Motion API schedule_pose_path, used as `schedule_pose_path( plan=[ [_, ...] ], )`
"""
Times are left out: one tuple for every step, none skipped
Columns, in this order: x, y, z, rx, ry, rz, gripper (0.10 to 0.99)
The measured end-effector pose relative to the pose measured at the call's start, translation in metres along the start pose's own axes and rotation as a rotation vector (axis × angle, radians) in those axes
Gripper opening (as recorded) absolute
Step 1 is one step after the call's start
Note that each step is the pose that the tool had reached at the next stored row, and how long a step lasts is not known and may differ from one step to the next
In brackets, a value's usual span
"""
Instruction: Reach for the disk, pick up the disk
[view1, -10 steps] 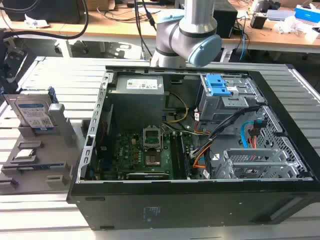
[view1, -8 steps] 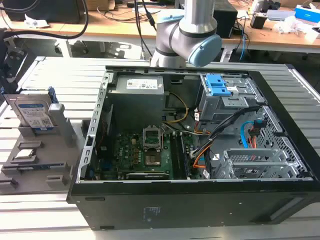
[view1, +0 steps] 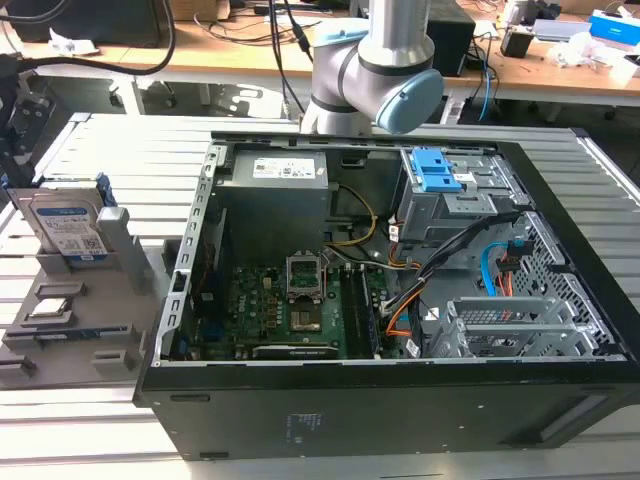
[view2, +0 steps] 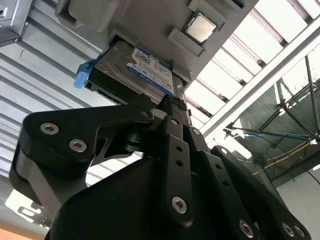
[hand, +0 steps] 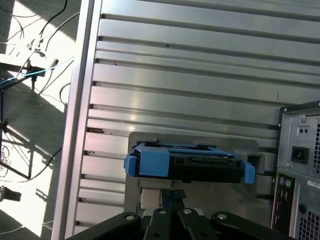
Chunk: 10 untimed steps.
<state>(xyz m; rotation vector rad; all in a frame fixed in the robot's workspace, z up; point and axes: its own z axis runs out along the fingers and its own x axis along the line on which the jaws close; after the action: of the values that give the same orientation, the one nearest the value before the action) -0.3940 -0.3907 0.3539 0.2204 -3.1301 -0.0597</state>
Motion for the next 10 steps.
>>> schedule_pose_path(
  plan=[
    [0.0, 0.0, 0.0, 0.0, 0.0006, -0.014, 0.106],
    [0.0, 0.0, 0.0, 0.0, 0.0011, -0.028, 0.106],
    [0.0, 0.0, 0.0, 0.0, 0.0016, -0.04, 0.106],
    [0.0, 0.0, 0.0, 0.0, 0.0022, -0.055, 0.106],
    [0.0, 0.0, 0.0, 0.0, 0.0027, -0.07, 0.106],
    [0.0, 0.0, 0.0, 0.0, 0.0035, -0.089, 0.106],
    [0.0, 0.0, 0.0, 0.0, 0.0038, -0.099, 0.106],
    [0.0, 0.0, 0.0, 0.0, 0.0041, -0.107, 0.106],
    [0.0, 0.0, 0.0, 0.0, 0.0051, -0.13, 0.106],
    [0.0, 0.0, 0.0, 0.0, 0.0054, -0.141, 0.106]
  ],
)
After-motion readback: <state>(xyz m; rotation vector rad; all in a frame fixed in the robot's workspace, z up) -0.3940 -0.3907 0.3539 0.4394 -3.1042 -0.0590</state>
